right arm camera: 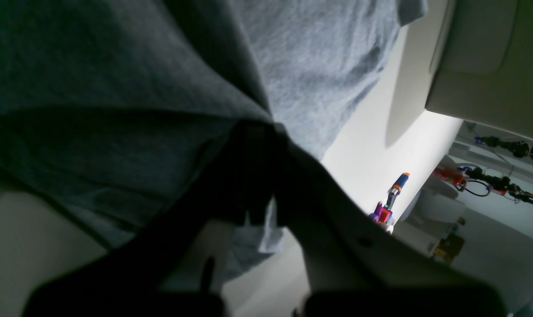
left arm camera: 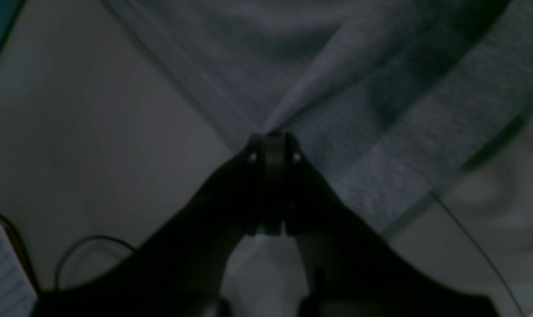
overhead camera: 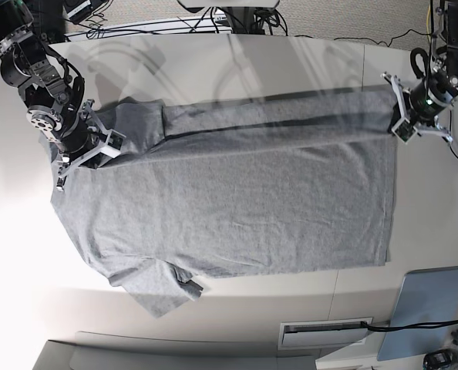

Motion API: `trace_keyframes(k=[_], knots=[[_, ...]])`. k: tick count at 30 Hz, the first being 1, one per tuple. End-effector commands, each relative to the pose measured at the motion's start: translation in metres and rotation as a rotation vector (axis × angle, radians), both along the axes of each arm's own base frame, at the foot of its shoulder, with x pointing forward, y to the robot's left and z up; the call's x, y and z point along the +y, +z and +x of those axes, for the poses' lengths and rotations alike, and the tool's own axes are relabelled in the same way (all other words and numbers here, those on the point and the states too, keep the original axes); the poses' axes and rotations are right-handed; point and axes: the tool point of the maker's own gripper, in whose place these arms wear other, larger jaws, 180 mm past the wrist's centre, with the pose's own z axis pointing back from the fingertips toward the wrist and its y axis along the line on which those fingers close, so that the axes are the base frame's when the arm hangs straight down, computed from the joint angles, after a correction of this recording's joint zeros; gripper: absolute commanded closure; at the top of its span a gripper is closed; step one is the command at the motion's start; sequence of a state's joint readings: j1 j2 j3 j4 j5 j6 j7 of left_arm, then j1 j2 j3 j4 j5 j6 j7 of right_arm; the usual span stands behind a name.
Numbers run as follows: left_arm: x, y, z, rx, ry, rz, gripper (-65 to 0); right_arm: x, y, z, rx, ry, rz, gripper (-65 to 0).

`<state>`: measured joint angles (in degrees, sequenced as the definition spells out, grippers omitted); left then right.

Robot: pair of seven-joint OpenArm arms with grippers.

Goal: Fold the T-shirt properly
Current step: 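Lower the folded edge onto the shirt and open both grippers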

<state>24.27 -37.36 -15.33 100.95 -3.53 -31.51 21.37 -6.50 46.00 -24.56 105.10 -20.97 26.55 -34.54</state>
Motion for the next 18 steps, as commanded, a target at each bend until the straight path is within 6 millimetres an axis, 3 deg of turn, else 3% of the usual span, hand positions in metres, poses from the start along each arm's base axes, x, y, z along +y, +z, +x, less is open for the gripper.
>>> trace_keyframes(k=[1,18], knots=[[0.005,0.012,0.009,-0.039,-0.005,0.014,0.0,-0.008,0.014,0.01,-0.047,-0.011,-0.024,0.0],[0.007,0.031,0.034,-0.117,0.011,0.015,0.0,-0.009,0.014,0.009,-0.046,-0.017,-0.028,0.0]])
